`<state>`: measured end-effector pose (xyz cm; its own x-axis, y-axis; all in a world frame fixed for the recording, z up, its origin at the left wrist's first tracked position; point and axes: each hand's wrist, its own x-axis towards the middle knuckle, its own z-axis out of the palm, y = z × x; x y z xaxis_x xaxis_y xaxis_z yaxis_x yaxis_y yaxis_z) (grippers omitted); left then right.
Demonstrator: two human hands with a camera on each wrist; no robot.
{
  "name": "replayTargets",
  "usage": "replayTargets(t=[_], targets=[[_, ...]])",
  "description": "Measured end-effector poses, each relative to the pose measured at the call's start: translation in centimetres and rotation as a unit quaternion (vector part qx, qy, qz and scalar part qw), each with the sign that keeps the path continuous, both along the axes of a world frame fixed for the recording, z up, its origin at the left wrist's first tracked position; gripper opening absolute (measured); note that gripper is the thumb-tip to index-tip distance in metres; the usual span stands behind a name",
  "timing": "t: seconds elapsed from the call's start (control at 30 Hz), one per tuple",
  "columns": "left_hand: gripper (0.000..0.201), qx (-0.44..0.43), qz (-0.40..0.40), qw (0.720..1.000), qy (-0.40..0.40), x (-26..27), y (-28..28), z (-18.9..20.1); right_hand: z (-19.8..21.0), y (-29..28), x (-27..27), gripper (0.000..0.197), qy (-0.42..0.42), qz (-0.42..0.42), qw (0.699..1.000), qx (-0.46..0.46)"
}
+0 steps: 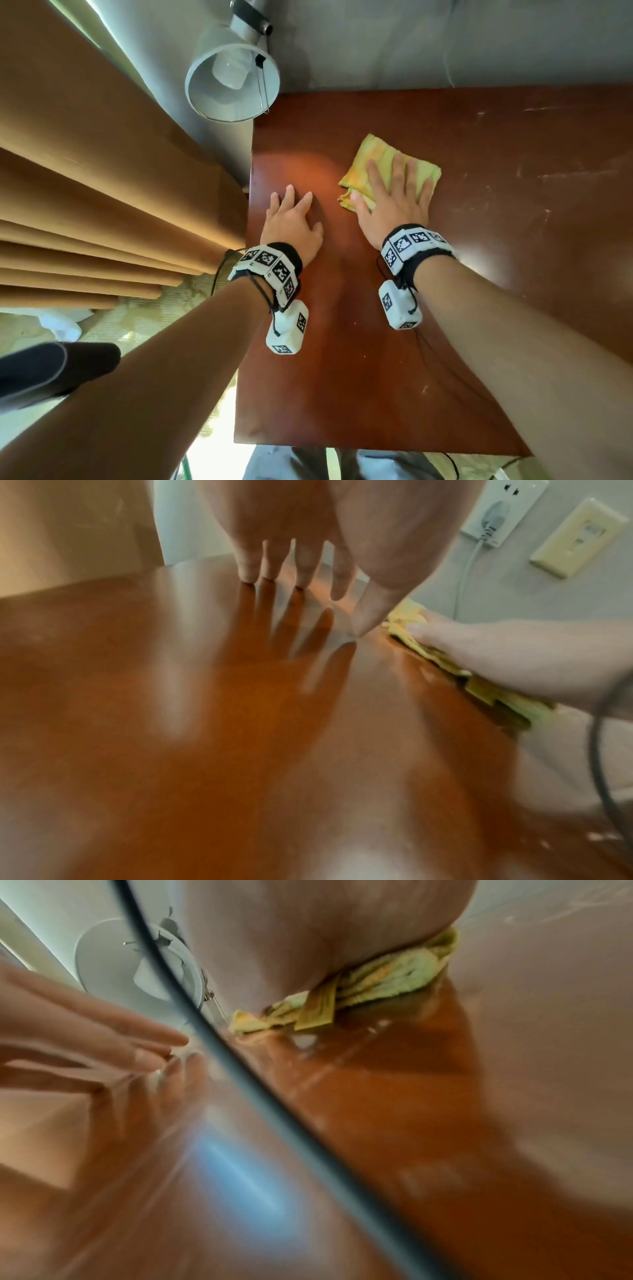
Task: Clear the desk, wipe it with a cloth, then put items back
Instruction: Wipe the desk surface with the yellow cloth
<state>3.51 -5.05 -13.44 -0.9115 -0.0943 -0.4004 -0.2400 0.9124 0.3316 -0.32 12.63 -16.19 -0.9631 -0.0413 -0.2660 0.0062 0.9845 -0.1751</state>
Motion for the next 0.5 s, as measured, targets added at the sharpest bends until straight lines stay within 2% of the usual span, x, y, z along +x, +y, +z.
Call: replayTargets(t=[0.13, 0.3, 0.5], targets=[[0.062, -0.012, -0.013, 1.000, -0.024, -0.6, 1.1, 0.5, -0.2, 1.5, 2.8, 0.068, -0.008, -0.020, 1.000, 0.012], [0.066, -0.029, -0.060, 0.997, -0.039, -0.8, 0.5, 0.8, -0.2, 1.3, 0.1, 0.069, -0.019, -0.028, 0.999, 0.015], [0.068, -0.007, -0.047, 0.998, -0.037, -0.2, 0.1, 0.9, -0.2, -0.4, -1.8, 0.069, -0.016, -0.044, 0.999, 0.011]])
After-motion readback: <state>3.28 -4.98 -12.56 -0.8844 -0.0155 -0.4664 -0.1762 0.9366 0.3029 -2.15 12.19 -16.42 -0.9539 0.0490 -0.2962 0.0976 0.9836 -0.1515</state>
